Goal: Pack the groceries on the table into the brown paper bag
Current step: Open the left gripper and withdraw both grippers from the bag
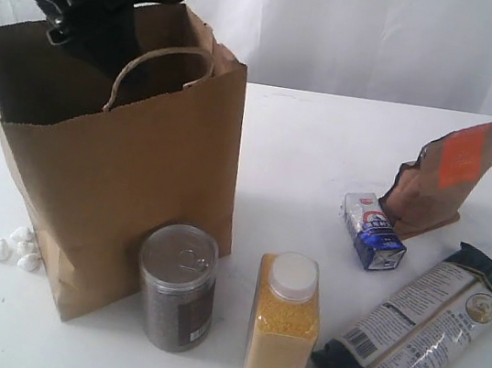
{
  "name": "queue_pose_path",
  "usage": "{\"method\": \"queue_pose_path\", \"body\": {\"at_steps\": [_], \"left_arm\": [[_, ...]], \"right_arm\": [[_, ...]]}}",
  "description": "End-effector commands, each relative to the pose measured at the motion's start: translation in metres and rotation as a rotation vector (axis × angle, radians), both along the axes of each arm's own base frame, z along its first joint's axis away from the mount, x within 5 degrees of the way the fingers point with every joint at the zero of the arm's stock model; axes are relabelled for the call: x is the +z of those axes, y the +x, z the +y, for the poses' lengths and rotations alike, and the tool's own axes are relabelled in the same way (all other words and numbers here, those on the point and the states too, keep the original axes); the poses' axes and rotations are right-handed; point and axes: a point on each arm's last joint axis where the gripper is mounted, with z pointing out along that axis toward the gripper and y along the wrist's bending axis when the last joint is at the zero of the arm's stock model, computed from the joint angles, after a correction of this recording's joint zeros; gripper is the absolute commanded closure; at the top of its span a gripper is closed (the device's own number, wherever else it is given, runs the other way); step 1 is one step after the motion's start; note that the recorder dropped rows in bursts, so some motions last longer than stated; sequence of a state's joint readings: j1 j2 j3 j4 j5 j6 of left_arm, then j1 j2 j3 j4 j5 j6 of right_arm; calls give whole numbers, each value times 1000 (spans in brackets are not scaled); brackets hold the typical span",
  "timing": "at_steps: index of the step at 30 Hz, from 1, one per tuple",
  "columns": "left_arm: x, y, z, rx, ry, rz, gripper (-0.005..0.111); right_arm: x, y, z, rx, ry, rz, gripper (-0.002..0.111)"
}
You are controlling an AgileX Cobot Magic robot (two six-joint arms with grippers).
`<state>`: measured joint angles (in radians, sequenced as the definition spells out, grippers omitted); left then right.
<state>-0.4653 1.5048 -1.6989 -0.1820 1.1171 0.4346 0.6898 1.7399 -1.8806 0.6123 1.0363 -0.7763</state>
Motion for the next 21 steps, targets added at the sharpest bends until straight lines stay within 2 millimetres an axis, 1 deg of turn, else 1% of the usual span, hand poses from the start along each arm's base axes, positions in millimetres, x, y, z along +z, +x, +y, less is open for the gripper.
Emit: {"method": "queue_pose_path", "body": {"at_steps": [1, 4, 7, 14, 18, 21], "left_arm": [[21, -19, 3, -10, -73, -33, 2], [35, -33, 11, -10, -98, -82, 2], [51, -50, 19, -11, -125, -136, 2], [81, -93, 40, -15, -198, -256, 2], [94, -120, 54, -10, -231, -302, 2], [100, -138, 63, -11, -238, -323, 2]], "right_arm": [[7, -11, -2, 36, 0, 12, 108], [9, -13, -4, 39, 2, 9, 108], [17, -16, -7, 31, 19, -11, 108], [40, -29, -21, 5, 64, -84, 108], [53, -35, -32, -49, 69, -120, 108], [60, -41, -41, -78, 51, -136, 108]]}}
